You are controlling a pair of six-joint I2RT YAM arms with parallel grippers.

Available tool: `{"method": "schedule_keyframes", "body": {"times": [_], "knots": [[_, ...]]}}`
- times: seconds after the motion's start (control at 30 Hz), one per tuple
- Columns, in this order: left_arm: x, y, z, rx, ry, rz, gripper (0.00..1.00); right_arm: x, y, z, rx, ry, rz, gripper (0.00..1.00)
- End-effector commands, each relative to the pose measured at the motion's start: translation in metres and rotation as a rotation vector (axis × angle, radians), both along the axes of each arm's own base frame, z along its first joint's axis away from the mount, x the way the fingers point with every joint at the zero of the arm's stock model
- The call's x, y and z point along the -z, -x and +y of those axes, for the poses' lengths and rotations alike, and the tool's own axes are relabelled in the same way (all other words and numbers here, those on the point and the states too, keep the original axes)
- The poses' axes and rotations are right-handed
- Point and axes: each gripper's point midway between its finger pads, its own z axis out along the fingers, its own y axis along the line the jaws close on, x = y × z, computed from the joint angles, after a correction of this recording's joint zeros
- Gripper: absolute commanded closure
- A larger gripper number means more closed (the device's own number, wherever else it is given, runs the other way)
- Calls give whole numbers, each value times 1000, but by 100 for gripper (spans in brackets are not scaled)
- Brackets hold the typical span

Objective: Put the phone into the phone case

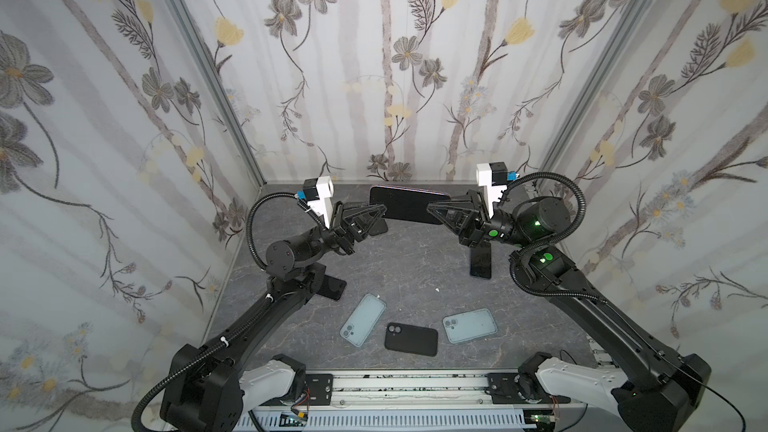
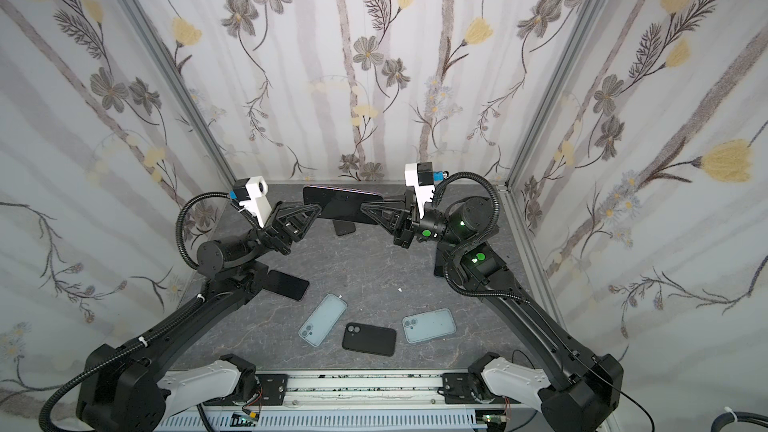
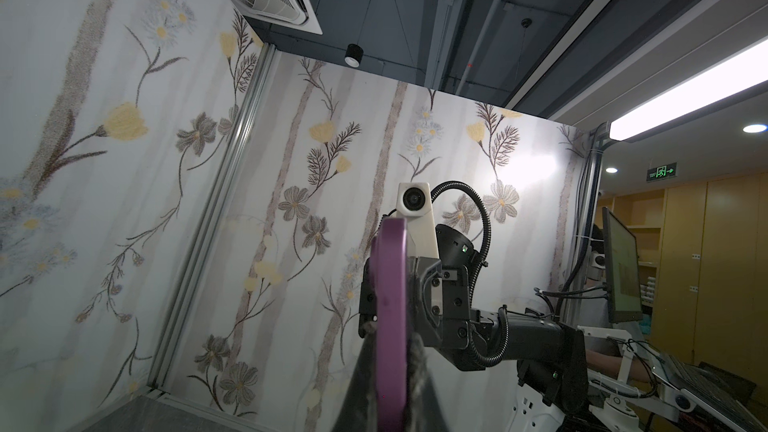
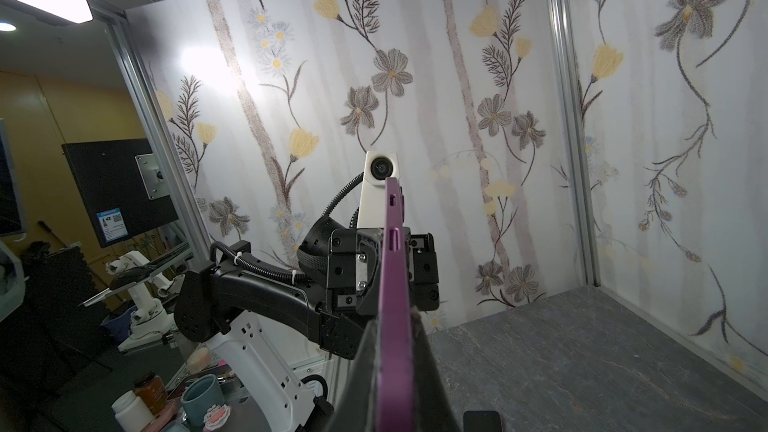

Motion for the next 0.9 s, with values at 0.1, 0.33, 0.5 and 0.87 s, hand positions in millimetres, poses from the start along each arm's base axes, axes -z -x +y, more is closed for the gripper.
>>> {"method": "schedule_keyframes", "body": {"times": [0.1, 0.33, 0.5, 0.87], "knots": [[6, -18, 2, -97, -12, 24, 100, -7, 1, -1, 23, -18, -47, 100], [9, -48, 15, -261, -13, 100, 51, -6, -13, -8, 122, -24, -21, 100], [17, -82, 39, -542, -71, 176, 45, 8, -41, -20, 284, 14, 77, 100], [91, -113, 43, -669, -350, 487, 45, 47, -84, -82, 660, 104, 233, 100]]}}
